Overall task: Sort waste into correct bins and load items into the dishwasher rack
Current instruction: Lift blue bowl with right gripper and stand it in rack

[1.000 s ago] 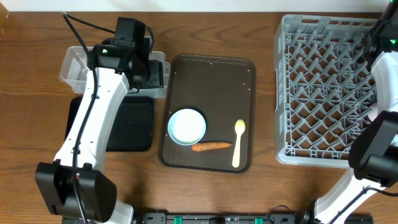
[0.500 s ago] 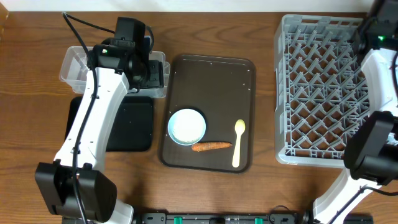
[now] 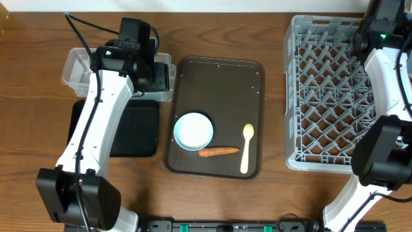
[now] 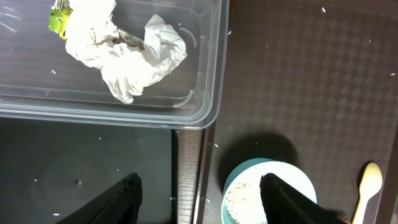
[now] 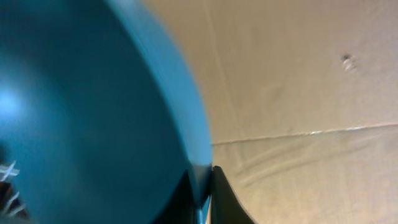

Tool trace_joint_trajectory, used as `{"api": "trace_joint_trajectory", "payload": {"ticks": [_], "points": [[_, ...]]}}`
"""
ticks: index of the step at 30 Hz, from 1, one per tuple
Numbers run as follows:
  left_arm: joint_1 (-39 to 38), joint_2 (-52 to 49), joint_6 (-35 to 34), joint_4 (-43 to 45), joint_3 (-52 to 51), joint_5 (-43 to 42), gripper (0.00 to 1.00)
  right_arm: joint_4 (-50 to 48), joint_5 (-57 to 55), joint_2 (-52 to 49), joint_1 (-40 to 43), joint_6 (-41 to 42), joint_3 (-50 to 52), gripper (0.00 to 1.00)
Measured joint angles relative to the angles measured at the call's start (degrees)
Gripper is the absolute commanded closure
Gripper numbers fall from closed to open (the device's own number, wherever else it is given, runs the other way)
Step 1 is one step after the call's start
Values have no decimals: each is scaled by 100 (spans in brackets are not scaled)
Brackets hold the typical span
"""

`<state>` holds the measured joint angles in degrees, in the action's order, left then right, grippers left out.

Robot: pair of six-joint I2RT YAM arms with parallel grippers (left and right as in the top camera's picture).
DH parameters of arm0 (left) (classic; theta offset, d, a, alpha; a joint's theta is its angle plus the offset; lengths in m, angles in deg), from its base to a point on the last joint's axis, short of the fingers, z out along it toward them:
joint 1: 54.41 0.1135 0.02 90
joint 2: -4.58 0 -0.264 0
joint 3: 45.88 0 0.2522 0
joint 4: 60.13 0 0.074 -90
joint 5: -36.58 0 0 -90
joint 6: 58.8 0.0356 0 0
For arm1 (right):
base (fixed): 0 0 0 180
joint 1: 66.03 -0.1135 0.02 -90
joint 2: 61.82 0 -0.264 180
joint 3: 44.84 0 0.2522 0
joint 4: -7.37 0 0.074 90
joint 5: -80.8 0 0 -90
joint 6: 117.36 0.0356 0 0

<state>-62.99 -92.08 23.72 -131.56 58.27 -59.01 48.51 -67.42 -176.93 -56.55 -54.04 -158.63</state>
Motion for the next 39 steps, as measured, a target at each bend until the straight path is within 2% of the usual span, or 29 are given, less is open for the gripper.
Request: {"api": "trace_joint_trajectory", "payload": {"ticks": [5,9,17,25,32,39], "points": [[0,0,0,0,0,0,37,800,238,-2,-92,535,105,63],[0,0,0,2,0,0,37,1040,295,-2,-188,894,109,60],[0,0,0,0,0,0,37,1134,463,2,-282,1381,116,47],[0,0,0,2,0,0,37,1045,1102,629,-286,1554,166,29],[0,0,0,2,0,0,36,1005,2039,1602,-286,1576,162,25],[0,0,0,2,0,0,37,1139,2452,1672,-286,1665,164,25]]}}
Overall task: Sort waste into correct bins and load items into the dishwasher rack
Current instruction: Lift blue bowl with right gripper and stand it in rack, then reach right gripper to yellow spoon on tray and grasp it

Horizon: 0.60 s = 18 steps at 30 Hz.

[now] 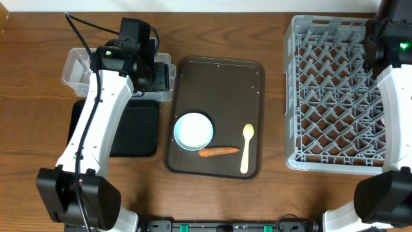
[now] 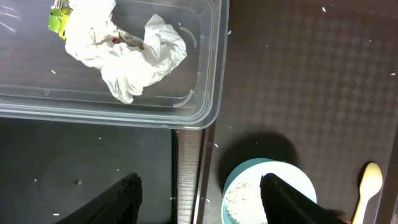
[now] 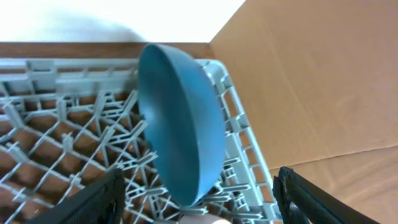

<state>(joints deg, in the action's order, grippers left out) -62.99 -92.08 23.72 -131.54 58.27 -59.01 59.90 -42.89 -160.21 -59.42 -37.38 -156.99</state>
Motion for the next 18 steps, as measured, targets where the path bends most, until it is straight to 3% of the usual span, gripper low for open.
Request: {"api": "trace_joint_trajectory", "payload": {"ticks": [7,18], "points": [[0,0,0,0,0,0,36,238,581,0,0,197,0,19],[0,0,0,0,0,0,36,1602,4625,0,-168,243,0,17]]}}
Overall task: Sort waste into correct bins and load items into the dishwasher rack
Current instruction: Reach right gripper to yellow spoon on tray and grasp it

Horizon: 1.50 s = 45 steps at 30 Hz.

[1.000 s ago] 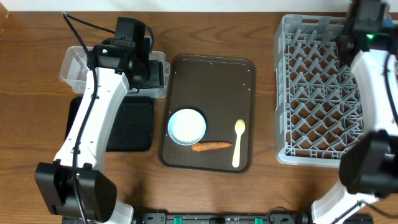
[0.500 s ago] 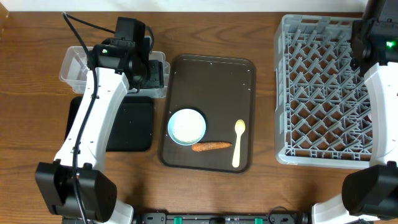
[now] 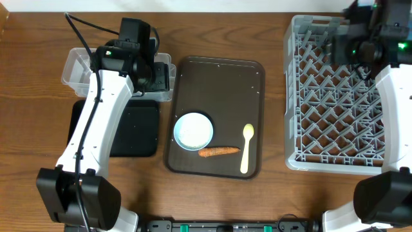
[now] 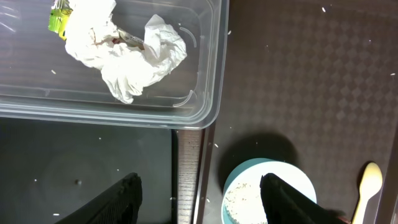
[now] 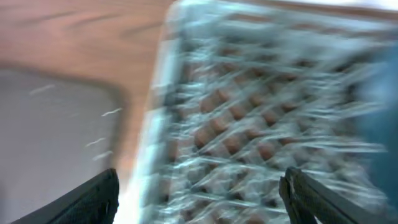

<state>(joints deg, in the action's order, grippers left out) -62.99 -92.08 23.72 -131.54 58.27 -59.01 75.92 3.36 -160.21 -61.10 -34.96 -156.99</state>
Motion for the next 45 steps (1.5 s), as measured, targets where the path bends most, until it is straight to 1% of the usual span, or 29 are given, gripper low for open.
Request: {"api": "trace_joint_trajectory", "payload": {"ticks": [2,7,11,15,19,23,28,29,33,36,45], "points": [[0,0,0,0,0,0,37,319,431,0,-203,13,0,17],[0,0,0,0,0,0,37,800,870,0,-872,35,39,16],[0,0,0,0,0,0,37,990,778,0,-1534,339,251,14],[0,0,-2,0,0,0,36,968,481,0,-2135,824,702,14],[0,0,0,0,0,0,36,667,280,0,-2625,1364,1357,15],[0,0,0,-2,0,0,37,92,164,-2,-3049,1919,2186,17],[0,0,0,0,0,0,37,-431,-184,-9,-3375,2387,2811,21],[0,0,0,0,0,0,36,-535,-339,-9,-3438,2487,2909,20],[0,0,0,0,0,0,37,-866,-892,-9,-3624,2804,3128,23],[0,0,0,0,0,0,37,-1200,-1176,-9,-3689,2931,3224,27],[0,0,0,-2,0,0,36,-1370,-1432,-393,-3801,3204,3340,25]]}}
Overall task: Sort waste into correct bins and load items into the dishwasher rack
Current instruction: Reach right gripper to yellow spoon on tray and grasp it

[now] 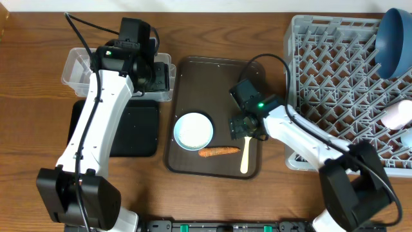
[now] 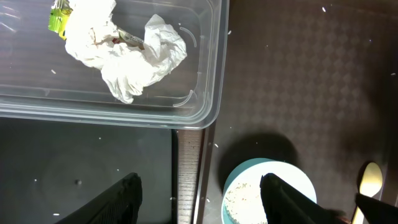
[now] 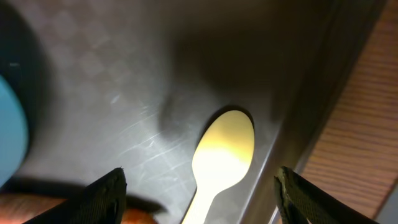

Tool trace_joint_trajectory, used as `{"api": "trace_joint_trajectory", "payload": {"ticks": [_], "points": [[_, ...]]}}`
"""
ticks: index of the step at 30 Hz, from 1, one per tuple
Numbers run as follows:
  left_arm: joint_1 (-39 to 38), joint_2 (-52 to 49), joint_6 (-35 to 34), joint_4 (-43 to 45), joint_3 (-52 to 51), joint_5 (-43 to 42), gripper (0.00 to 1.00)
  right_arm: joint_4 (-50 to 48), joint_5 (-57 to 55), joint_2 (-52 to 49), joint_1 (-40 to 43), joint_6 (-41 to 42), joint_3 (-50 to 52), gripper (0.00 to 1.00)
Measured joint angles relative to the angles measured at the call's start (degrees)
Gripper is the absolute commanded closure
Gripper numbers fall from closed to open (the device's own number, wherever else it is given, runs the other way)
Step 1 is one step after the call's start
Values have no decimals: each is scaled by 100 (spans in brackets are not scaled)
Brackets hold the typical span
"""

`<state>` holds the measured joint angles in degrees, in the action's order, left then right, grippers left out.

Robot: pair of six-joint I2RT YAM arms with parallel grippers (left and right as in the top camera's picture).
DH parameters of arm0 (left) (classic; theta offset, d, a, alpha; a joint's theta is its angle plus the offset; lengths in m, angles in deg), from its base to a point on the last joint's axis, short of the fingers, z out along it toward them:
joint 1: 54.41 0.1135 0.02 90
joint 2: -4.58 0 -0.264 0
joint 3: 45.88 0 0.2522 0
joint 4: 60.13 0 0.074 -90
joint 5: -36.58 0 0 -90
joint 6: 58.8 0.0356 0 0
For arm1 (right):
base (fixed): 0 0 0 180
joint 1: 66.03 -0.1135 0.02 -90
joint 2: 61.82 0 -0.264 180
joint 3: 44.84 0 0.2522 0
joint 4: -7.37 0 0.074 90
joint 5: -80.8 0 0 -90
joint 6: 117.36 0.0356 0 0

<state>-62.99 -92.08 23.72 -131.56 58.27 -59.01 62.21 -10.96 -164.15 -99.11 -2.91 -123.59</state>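
Observation:
A cream spoon (image 1: 245, 154) lies on the right side of the brown tray (image 1: 219, 80), next to a carrot (image 1: 217, 152) and a light-blue bowl (image 1: 193, 131) holding crumbs. My right gripper (image 1: 247, 129) hangs open just over the spoon's bowl end (image 3: 222, 149), one finger on each side of it and nothing held. My left gripper (image 2: 199, 202) stands open above the tray's left rim, by the clear bin (image 1: 80, 67). A dark blue bowl (image 1: 394, 40) stands on edge in the grey dish rack (image 1: 322, 77).
The clear bin holds crumpled white tissue (image 2: 130, 53) and a green scrap. A black bin (image 1: 132, 132) lies in front of it. A pink cup (image 1: 396, 115) lies at the rack's right side. The tray's raised rim (image 3: 311, 112) runs close by the spoon.
My right gripper was above the far left part of the rack. It is now low over the tray, open, with the spoon's bowl end between its fingers. The left arm has not moved.
My right gripper was shut on the dark blue bowl at the rack's far right corner. Then the bowl stood on edge in the rack with the gripper open and apart from it. The gripper was later over the rack's left part, and is now over the spoon.

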Motion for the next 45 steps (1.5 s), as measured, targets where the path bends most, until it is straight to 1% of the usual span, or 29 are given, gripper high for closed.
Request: {"api": "trace_joint_trajectory", "payload": {"ticks": [8,10,13,14,27,30,36,42,45], "points": [[0,0,0,0,0,0,36,-74,-57,-321,0,129,13,24],[0,0,0,2,0,0,36,-85,-61,-356,0,151,15,26],[0,0,-2,2,0,0,36,-83,-61,-380,0,188,22,34],[0,0,0,2,0,0,36,-68,-57,-382,0,216,26,35],[0,0,0,0,0,0,36,-214,-63,-442,0,365,105,37],[0,0,0,0,0,0,36,-219,-90,-466,-2,402,105,40],[0,0,0,2,0,0,36,-223,-175,-476,-9,485,103,55],[0,0,0,0,0,0,36,-236,-175,-476,-9,509,103,61],[0,0,0,2,0,0,36,-243,-175,-476,-9,511,103,63]]}}
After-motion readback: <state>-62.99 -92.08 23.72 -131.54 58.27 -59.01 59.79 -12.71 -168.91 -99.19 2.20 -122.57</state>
